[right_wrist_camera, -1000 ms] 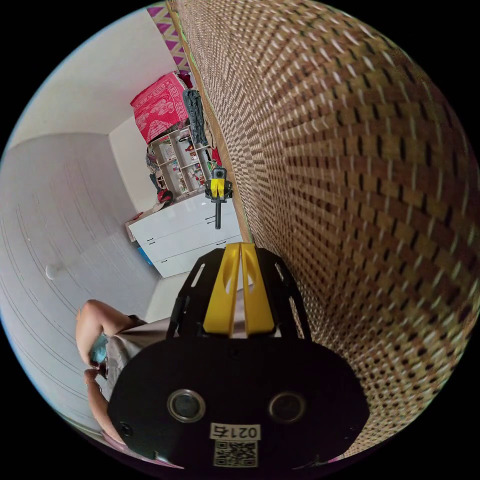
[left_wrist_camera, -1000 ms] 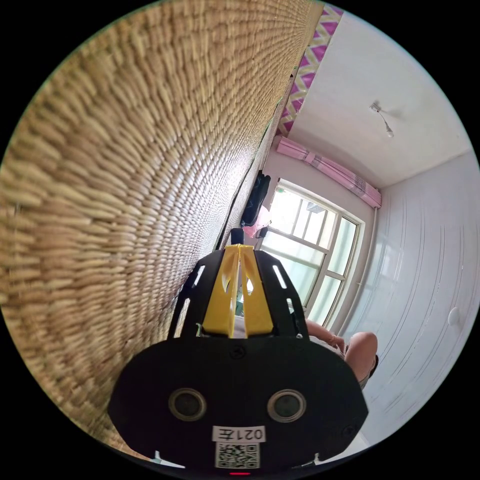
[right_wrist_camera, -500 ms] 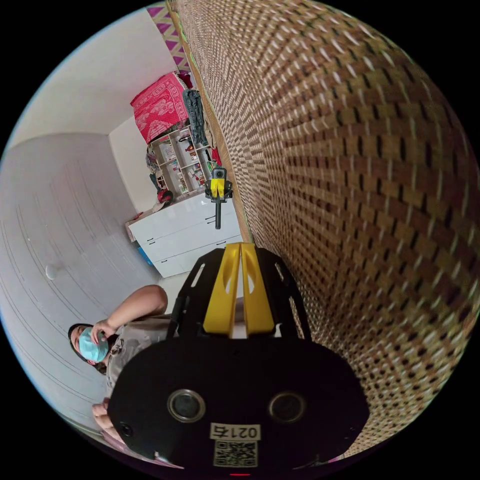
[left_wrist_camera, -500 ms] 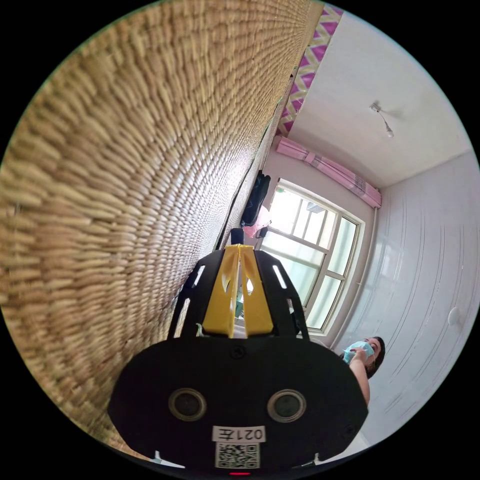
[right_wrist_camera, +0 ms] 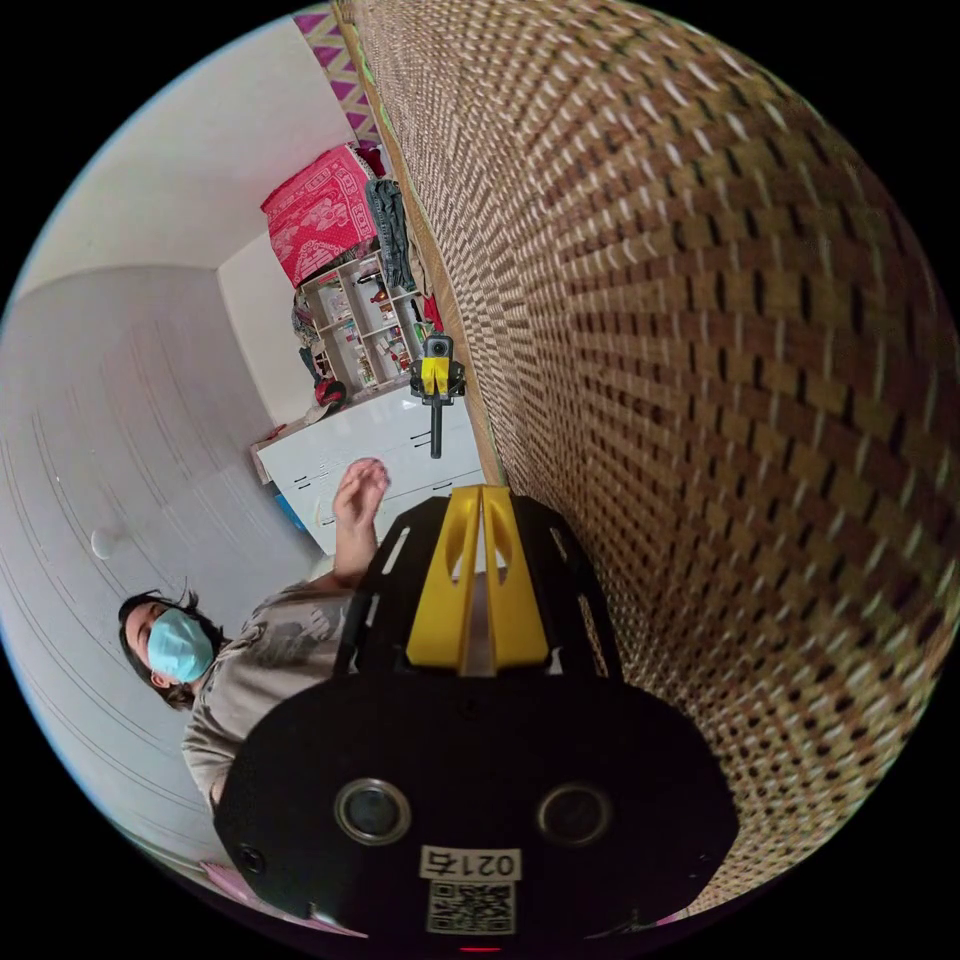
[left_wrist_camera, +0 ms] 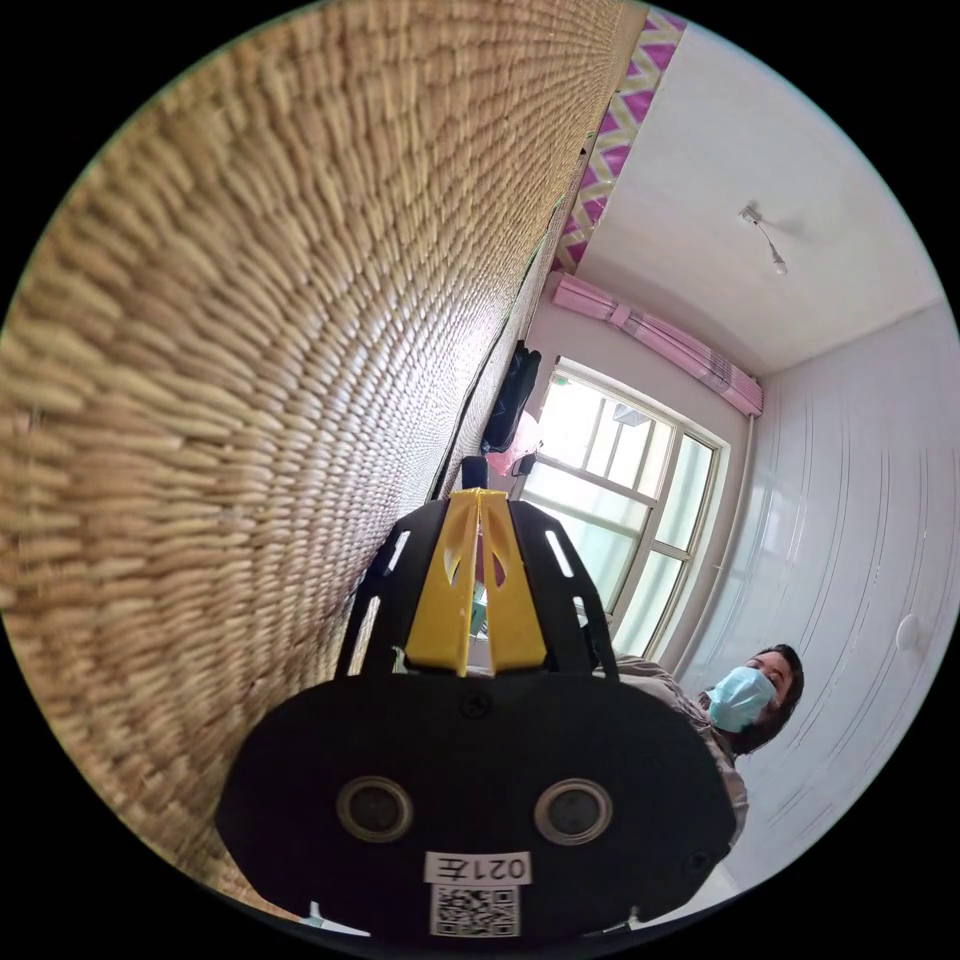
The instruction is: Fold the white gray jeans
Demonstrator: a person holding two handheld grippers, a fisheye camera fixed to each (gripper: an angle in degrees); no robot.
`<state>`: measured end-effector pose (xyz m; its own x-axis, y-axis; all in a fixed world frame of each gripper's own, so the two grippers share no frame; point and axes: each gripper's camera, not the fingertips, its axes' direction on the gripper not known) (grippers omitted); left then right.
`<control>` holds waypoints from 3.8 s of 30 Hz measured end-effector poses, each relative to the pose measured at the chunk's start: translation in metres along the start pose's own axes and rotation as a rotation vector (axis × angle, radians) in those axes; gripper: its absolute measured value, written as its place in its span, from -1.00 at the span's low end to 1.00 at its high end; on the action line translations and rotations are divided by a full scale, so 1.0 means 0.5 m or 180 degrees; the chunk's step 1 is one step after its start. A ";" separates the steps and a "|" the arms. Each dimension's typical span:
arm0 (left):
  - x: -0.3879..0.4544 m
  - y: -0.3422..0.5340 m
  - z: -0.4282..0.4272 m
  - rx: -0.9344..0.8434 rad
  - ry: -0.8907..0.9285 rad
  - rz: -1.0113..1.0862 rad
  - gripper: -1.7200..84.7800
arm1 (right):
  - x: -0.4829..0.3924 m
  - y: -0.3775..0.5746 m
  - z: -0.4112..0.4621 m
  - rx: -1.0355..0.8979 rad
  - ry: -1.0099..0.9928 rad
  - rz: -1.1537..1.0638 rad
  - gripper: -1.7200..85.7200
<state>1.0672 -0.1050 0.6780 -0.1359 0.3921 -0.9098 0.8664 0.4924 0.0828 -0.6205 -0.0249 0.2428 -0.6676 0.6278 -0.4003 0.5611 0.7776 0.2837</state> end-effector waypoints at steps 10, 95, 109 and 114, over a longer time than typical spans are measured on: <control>0.000 -0.023 0.005 -0.0001 0.0000 0.0002 -0.98 | 0.038 0.032 -0.017 0.0138 0.0031 0.0060 -0.98; 0.088 -0.293 -0.059 -0.0212 -0.0100 -0.0029 -0.98 | -0.297 0.662 -0.273 0.1967 -0.0563 -0.0891 -0.98; 0.443 -0.107 -0.133 0.0564 -0.1008 0.1753 -0.98 | -0.617 0.623 -0.230 0.1306 0.1248 -0.1212 -0.98; 0.532 -0.046 -0.228 0.0929 -0.1364 0.1992 -0.98 | -0.790 0.496 -0.076 0.0788 0.1693 -0.1579 -0.97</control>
<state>0.9562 0.0767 0.4807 0.5596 0.1671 -0.8117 0.8194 0.0350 0.5722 -0.2362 -0.0789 0.5046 -0.9802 0.1885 0.0612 0.1857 0.9814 -0.0483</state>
